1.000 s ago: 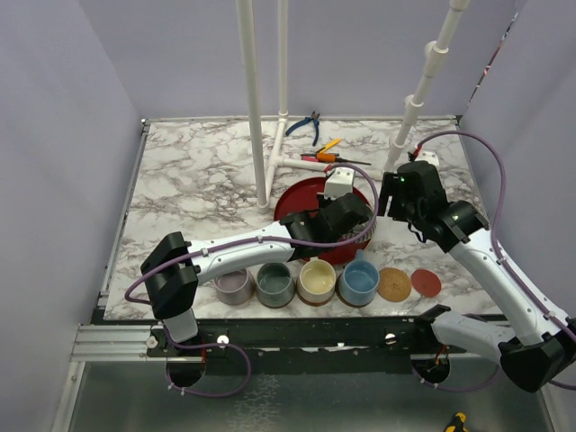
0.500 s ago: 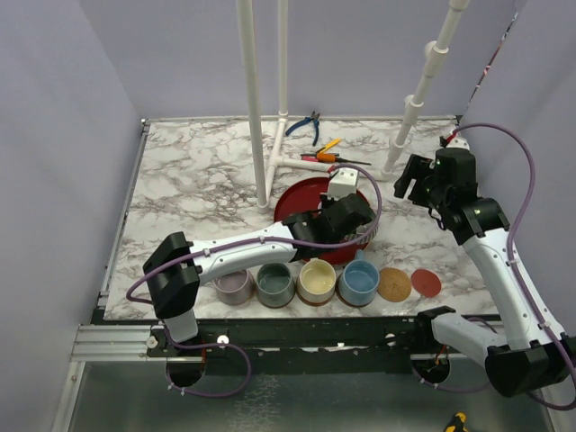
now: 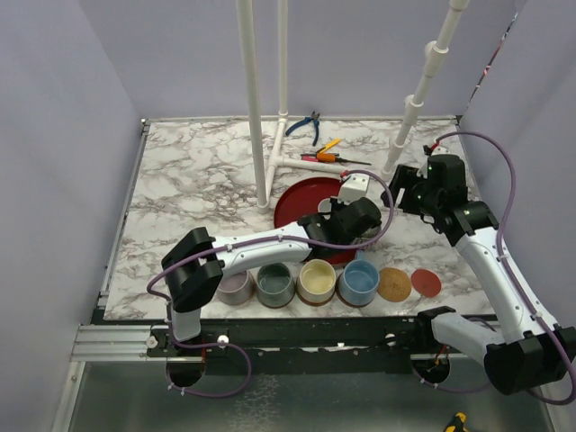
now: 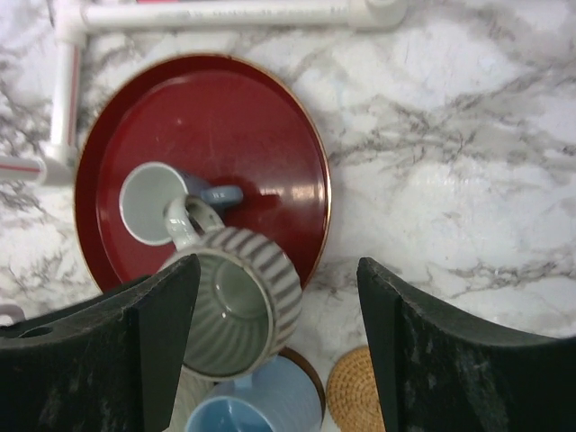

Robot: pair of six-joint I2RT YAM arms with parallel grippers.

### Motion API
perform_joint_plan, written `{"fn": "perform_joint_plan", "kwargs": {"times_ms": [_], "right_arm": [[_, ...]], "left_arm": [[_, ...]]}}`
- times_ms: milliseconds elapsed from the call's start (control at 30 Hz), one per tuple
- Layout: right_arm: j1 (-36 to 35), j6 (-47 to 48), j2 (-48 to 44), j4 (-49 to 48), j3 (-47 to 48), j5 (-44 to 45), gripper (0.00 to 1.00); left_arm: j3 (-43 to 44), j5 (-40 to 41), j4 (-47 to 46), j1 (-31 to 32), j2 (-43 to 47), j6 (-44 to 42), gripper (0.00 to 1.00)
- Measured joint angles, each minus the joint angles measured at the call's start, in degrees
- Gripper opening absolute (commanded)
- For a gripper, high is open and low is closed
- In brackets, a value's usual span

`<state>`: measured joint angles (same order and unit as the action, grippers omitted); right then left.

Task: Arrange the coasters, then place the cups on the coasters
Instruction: Place the cup on the coaster.

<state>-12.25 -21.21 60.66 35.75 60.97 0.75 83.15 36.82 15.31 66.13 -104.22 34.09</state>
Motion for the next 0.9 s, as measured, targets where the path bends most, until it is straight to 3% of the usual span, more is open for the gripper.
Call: {"fn": "perform_joint_plan", "kwargs": {"times_ms": [633, 900], "right_arm": [[0.00, -1.27, 4.02, -1.51, -11.89, -2.91, 0.73], [0.00, -0.61, 6.82, -4.24, -10.51, -7.04, 0.68]], "left_arm": [[3.61, -1.84, -4.98, 0.00, -4.11, -0.26, 0.00], [-1.11, -3.96, -5.79, -1.97, -3.10, 1.70, 0.35]]}}
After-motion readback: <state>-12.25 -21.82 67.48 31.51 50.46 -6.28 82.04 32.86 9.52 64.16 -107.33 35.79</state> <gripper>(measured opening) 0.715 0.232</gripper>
